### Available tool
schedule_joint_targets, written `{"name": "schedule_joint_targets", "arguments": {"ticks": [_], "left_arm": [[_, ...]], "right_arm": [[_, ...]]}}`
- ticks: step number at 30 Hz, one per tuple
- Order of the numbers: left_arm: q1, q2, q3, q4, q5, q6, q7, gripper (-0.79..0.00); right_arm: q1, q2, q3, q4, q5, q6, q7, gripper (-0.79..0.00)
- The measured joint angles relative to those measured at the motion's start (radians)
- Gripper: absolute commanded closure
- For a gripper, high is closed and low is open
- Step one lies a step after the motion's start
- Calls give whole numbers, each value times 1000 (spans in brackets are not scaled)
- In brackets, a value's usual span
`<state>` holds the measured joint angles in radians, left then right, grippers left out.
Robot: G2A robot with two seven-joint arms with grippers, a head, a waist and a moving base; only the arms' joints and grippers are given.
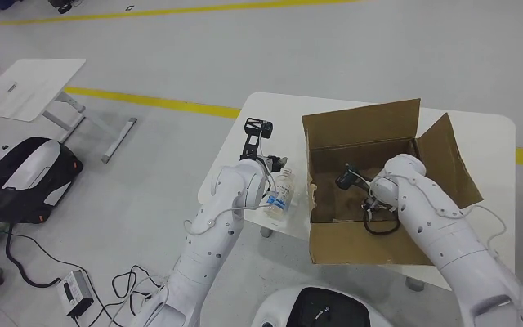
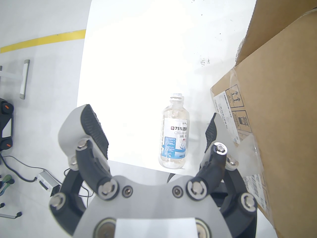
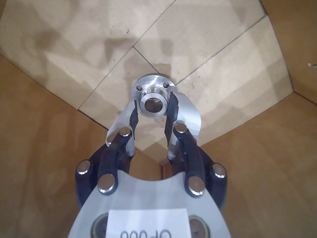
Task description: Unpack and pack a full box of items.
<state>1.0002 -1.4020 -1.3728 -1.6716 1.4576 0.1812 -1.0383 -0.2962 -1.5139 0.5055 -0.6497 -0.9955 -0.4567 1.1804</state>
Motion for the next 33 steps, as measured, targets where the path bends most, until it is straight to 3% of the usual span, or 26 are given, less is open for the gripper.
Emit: {"name": "schedule_joint_targets", "arguments": {"ticks": [4, 10, 19, 24, 30, 33], "left_arm": [[0, 0, 0, 0, 0, 0, 0, -785], [0, 0, 0, 0, 0, 0, 0, -785], [0, 0, 0, 0, 0, 0, 0, -785], [0, 0, 0, 0, 0, 0, 0, -785], [0, 0, 0, 0, 0, 0, 0, -785], [0, 0, 0, 0, 0, 0, 0, -785]], "right_arm": [[5, -12, -5, 28, -3, -3, -10, -262], [14, -30, -11, 71, -9, -6, -25, 0], [40, -49, -7, 107, -16, -2, -54, 0], [73, -38, 29, 72, -6, 12, -78, 0], [76, 26, 138, -70, -6, 34, -129, 0], [22, 86, 232, -235, -43, 60, -141, 0]]}}
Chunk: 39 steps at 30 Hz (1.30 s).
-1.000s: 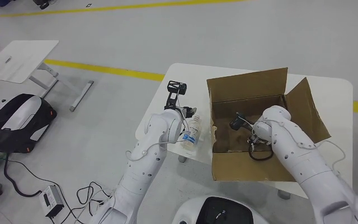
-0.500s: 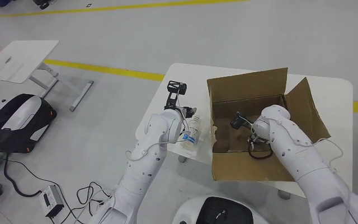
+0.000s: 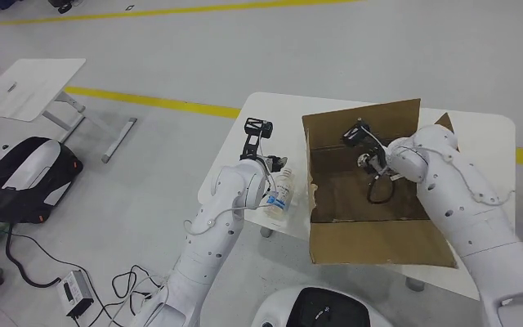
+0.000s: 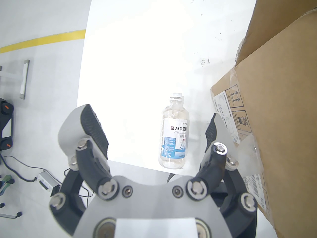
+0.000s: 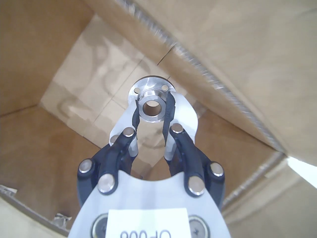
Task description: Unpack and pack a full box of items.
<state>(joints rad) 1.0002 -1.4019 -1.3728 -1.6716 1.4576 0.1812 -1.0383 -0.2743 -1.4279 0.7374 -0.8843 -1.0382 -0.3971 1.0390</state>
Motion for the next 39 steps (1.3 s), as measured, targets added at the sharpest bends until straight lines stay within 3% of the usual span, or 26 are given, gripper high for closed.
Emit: {"name": "schedule_joint_targets", "arguments": {"ticks": [3, 7, 10, 13, 28, 39], "left_arm": [[0, 0, 0, 0, 0, 0, 0, -785], [0, 0, 0, 0, 0, 0, 0, -785], [0, 0, 0, 0, 0, 0, 0, -785], [0, 0, 0, 0, 0, 0, 0, -785], [0, 0, 0, 0, 0, 0, 0, -785], [0, 0, 0, 0, 0, 0, 0, -785]], "right_arm": [[-96, 61, 111, -206, -46, 16, 22, 0], [-329, 147, 326, -616, -109, 8, 107, 0], [-480, 180, 443, -847, -136, -9, 141, 0], [-571, 194, 503, -968, -153, -18, 133, 0], [-598, 199, 520, -1006, -164, -16, 91, 0], [-696, 229, 776, -1257, -105, -6, -13, 0]]}}
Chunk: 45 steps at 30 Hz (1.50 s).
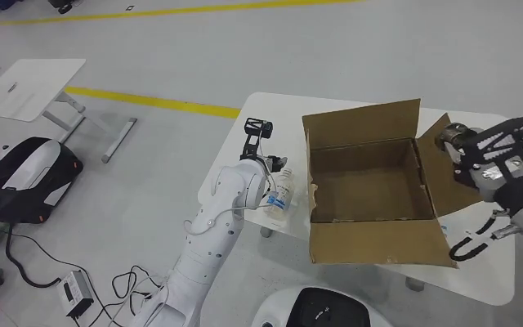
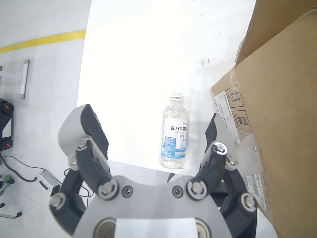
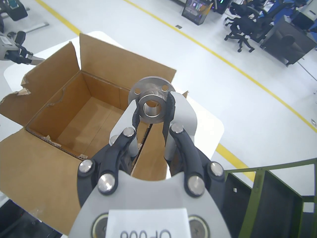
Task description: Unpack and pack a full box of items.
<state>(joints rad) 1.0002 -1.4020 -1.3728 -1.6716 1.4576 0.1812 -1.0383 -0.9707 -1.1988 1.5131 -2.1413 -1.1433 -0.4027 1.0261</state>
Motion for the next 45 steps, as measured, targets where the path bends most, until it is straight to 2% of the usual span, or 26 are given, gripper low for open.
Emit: {"name": "schedule_joint_targets", "arguments": {"ticks": [12, 20, 29, 34, 44, 45], "left_arm": [[0, 0, 0, 0, 0, 0, 0, -785], [0, 0, 0, 0, 0, 0, 0, -785], [0, 0, 0, 0, 0, 0, 0, -785], [0, 0, 0, 0, 0, 0, 0, -785], [0, 0, 0, 0, 0, 0, 0, -785], [0, 0, 0, 0, 0, 0, 0, -785]], "right_arm": [[-174, 27, 207, -80, 8, 19, 57, 0], [-312, 39, 320, -13, -1, 42, 91, 0], [-358, 49, 258, 180, -80, 19, 107, 0], [-318, 54, 192, 293, -131, 9, 131, 0], [-227, 61, 96, 421, -168, -23, 187, 0], [-221, 61, 91, 431, -166, -24, 185, -62]]}}
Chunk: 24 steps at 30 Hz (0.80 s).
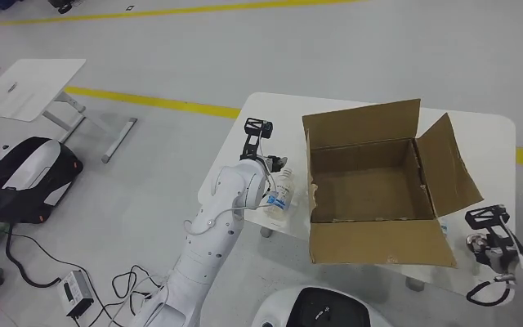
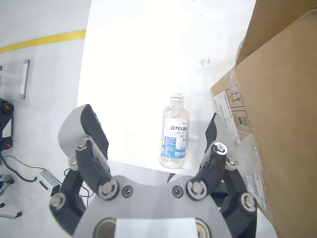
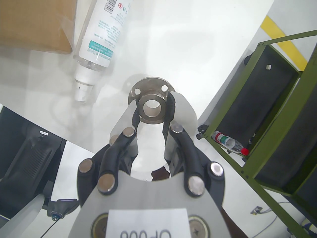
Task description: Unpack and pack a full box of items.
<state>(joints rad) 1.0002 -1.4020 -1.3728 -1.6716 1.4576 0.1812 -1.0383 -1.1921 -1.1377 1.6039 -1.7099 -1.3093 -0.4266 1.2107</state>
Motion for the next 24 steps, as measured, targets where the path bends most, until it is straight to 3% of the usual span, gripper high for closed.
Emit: {"name": "schedule_joint_targets", "arguments": {"ticks": [2, 4, 6, 7, 8, 14, 17, 24], "left_arm": [[0, 0, 0, 0, 0, 0, 0, -785], [0, 0, 0, 0, 0, 0, 0, -785], [0, 0, 0, 0, 0, 0, 0, -785], [0, 0, 0, 0, 0, 0, 0, -785], [0, 0, 0, 0, 0, 0, 0, -785], [0, 0, 0, 0, 0, 0, 0, -785], [0, 0, 0, 0, 0, 0, 0, -785], [0, 0, 0, 0, 0, 0, 0, -785]], "right_arm": [[11, 1, -12, 21, 14, -11, 2, -351], [21, 3, -21, 33, 15, -25, 6, -385], [27, 5, -25, 39, 15, -24, 4, -533], [28, 6, -26, 40, 16, -23, 3, -708], [29, 6, -26, 39, 18, -23, 2, -785], [24, 14, -1, 12, 50, -14, -2, -785], [16, 17, 33, -35, 85, 11, -8, -723], [-5, 28, 210, -298, 243, 127, -23, -773]]}}
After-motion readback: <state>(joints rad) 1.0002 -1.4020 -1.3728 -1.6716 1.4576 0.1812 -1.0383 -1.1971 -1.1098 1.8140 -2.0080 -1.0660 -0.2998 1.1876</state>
